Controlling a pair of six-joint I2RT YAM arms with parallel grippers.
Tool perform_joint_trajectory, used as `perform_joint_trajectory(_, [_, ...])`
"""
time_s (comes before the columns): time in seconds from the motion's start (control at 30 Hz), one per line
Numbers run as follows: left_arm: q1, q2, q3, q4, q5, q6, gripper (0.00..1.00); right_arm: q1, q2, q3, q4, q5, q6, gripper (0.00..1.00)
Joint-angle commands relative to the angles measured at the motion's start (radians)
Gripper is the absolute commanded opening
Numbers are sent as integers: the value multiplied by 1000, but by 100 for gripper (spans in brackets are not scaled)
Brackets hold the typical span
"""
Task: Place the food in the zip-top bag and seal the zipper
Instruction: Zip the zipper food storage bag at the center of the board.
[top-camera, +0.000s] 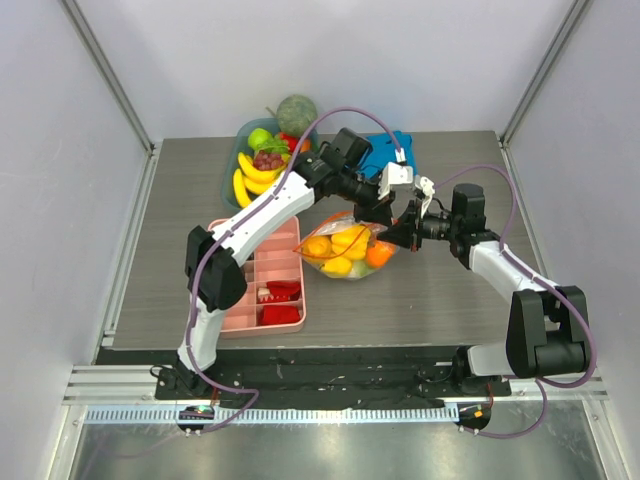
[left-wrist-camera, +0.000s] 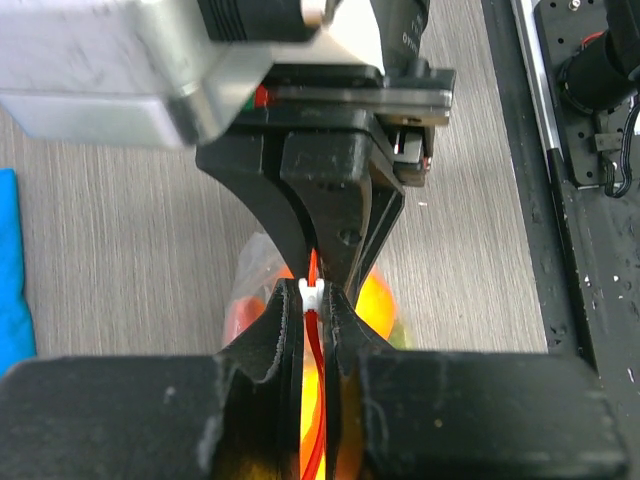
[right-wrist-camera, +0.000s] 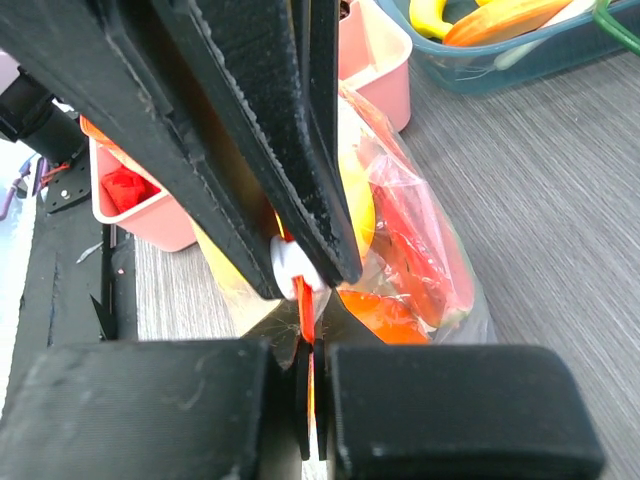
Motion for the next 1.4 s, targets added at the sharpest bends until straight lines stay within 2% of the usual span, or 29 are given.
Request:
perform_joint_trajectory(0.0, [34,-56,-27,-89,-44,32,4,-25,-45,-2,108,-2,47,1])
perform_joint_trajectory(0.47, [90,-93,-24,-185,-69,51,4,-63,-78,-31,88,9,56,1])
perform_joint_trajectory(0.83, [126,-133,-18,-270,-63,90,1,-92,-121,-34,-25,11,1,1])
perform_joint_trajectory(0.9, [126,-125,4,-271,-37,90,0,-91,-122,-23,-47,-14,4,23])
perform_joint_trajectory(0.93, [123,-119,17,-274,-6,89,0,-91,-122,0,-64,-24,-2,37])
perform_joint_trajectory(0.97, [123,-97,62,-297,5,94,0,-91,-124,17,-93,-29,-42,58])
perform_joint_trajectory(1.03, [110,-71,109,-334,31,126,0,-91,-137,79,-234,-34,-103,66])
perform_joint_trajectory(1.07, [106,-50,129,-357,31,135,0,-91,-141,98,-274,-34,-134,74])
perform_joint_trajectory(1.1, [98,-38,163,-369,36,155,0,-91,-148,115,-316,-26,-154,77])
perform_joint_trajectory(1.27, [81,-11,212,-417,94,209,0,-91,-190,187,-354,-23,-180,89])
perform_joint_trajectory(1.37, [66,-14,203,-414,92,218,0,-83,-176,212,-338,-15,-193,92])
